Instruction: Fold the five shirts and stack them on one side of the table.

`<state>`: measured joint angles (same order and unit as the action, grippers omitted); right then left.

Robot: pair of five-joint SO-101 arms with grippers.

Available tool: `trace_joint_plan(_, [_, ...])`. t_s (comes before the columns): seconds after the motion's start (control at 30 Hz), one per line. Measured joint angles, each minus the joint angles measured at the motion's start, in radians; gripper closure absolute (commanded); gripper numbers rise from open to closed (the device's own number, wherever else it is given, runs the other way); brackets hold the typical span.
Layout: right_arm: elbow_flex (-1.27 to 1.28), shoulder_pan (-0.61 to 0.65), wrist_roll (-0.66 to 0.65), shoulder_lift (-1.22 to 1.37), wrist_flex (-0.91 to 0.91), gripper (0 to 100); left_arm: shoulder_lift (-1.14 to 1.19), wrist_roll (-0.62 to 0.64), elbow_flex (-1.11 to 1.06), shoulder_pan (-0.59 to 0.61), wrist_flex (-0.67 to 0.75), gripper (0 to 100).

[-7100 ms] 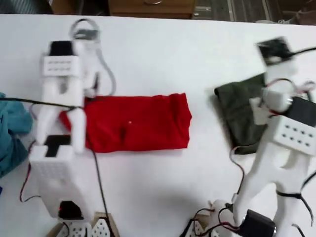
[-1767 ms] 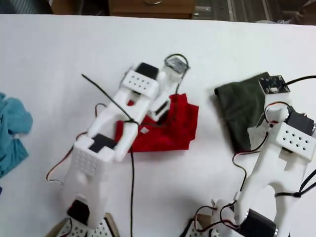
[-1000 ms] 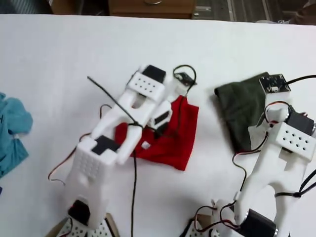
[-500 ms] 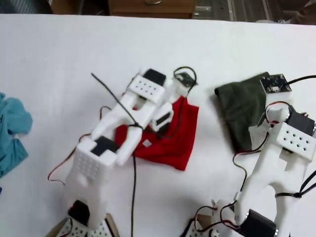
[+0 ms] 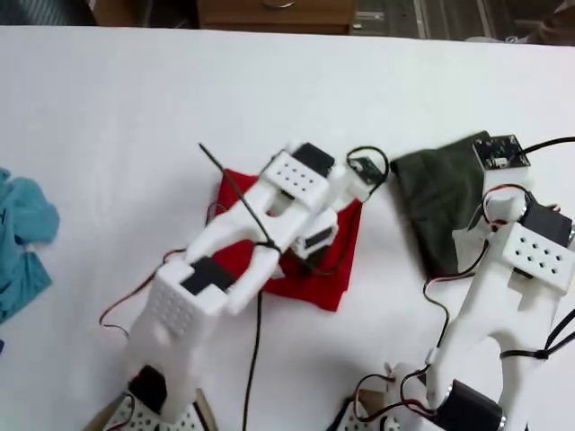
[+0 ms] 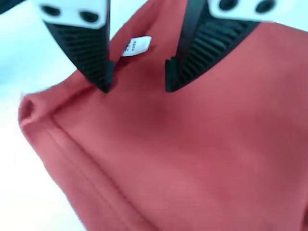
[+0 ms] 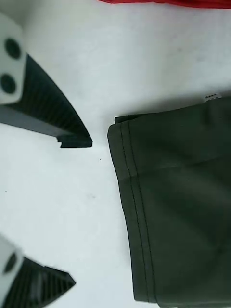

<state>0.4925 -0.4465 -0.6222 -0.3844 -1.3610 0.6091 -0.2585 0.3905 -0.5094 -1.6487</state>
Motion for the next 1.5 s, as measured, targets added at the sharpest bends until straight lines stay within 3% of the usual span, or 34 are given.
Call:
trace_joint_plan(0.3, [0.0,-0.043,0.0,0.0,0.04,61.5,-0.107,0.0,0.0,0.018,-0.058,80])
trace_joint_plan(0.6, [0.009,-0.029,0.002,0.0,0.04,61.5,-0.123,-0.003,0.0,0.212,0.098,80])
trace_joint_plan(0.83, [0.011,0.269,-0.023,0.032,0.192,61.5,-0.127,0.21,0.157,0.523,-0.002,80])
trace_joint_plan(1.0, [0.011,0.595,-0.118,0.19,0.176,61.5,-0.135,0.238,0.261,0.787,-0.075,80])
trace_joint_plan(1.1, [0.011,0.712,-0.153,0.238,0.146,61.5,-0.135,0.187,0.262,0.859,-0.103,80])
trace_joint_plan(1.3, [-0.069,0.749,-0.239,0.276,0.147,61.5,-0.135,0.138,0.264,0.933,-0.109,80])
trace_joint_plan(1.5, [-0.287,0.713,-0.247,0.494,0.129,61.5,-0.135,0.135,0.264,0.937,-0.109,80])
